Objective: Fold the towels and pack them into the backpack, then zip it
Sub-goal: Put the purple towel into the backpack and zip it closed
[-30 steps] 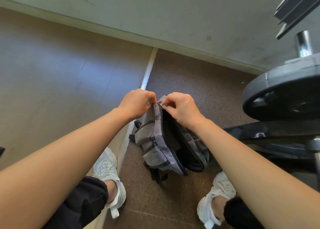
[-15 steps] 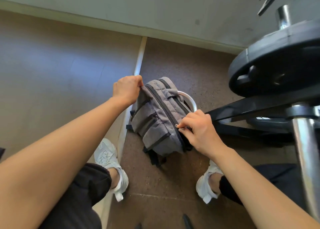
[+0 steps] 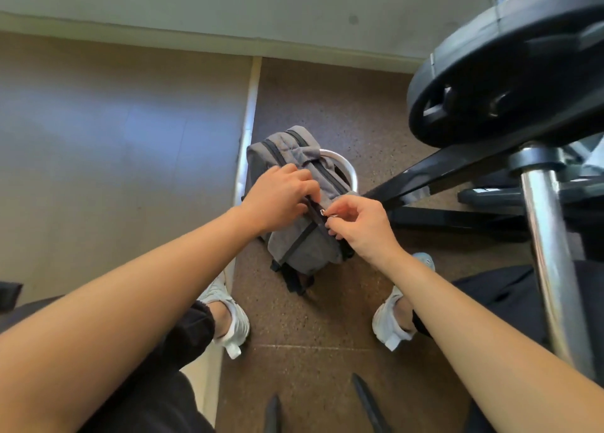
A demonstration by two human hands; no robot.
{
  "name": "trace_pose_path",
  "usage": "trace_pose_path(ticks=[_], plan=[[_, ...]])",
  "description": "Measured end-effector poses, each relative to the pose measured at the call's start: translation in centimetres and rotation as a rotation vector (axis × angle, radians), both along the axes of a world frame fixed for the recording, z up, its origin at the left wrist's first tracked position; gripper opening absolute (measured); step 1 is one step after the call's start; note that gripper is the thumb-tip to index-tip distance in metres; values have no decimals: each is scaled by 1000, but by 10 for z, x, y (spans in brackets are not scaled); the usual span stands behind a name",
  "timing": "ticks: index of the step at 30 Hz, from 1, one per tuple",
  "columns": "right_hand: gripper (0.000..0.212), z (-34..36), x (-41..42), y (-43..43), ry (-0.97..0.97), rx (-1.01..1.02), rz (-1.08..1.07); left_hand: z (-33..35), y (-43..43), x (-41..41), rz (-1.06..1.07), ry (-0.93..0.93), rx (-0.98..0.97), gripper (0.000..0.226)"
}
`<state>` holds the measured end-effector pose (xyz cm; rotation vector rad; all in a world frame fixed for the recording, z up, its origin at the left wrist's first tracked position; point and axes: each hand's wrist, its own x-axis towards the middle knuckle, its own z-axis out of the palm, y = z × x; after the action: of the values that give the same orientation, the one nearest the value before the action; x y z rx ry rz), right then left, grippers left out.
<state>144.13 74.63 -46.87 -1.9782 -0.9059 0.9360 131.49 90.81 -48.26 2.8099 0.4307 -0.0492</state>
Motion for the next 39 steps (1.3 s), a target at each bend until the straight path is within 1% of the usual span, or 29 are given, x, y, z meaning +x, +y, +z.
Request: trace_pose_path(ticks=[2,3,8,10,12,17,19,20,22,24,28,31,33,36,39], plan=[[4,3,-2,0,79,-21,-20,0,0,2,35,-13,42,15],[6,3,-3,-1,101,-40,-22,-1,0,3,47,-17,53,13],[4,-4,4,-20,219,-164,-104,-2,6,7,76,-22,60,11],[2,-10,12,-35,203,-289,-98,-3,11,7,83,-27,63,11],[1,-21,16,-49,119,-417,-89,-5,14,6,86,-45,60,11],[6,-69,15,-62,115,-540,-214,-8,13,8,81,-66,50,10],[4,-92,11,-64,109,-638,-237,-5,13,10,90,-59,32,11],[3,-103,8,-68,143,-688,-275,-4,14,10,99,-56,21,11],[5,-123,-2,-80,290,-746,-383,-6,17,8,110,-56,-5,11],[5,-134,-10,-88,392,-729,-449,-7,19,5,117,-51,-29,11],[26,-131,-11,-74,569,-459,-565,-8,20,7,116,-39,-61,13],[24,-120,-7,-58,780,-337,-610,-10,22,10,117,-26,-79,13],[23,-115,-6,-59,853,-320,-594,-10,23,11,122,-24,-85,13],[19,-112,-4,-69,885,-346,-544,-10,23,11,120,-22,-86,12],[20,-113,-5,-76,902,-365,-489,-10,23,11,120,-19,-89,12]])
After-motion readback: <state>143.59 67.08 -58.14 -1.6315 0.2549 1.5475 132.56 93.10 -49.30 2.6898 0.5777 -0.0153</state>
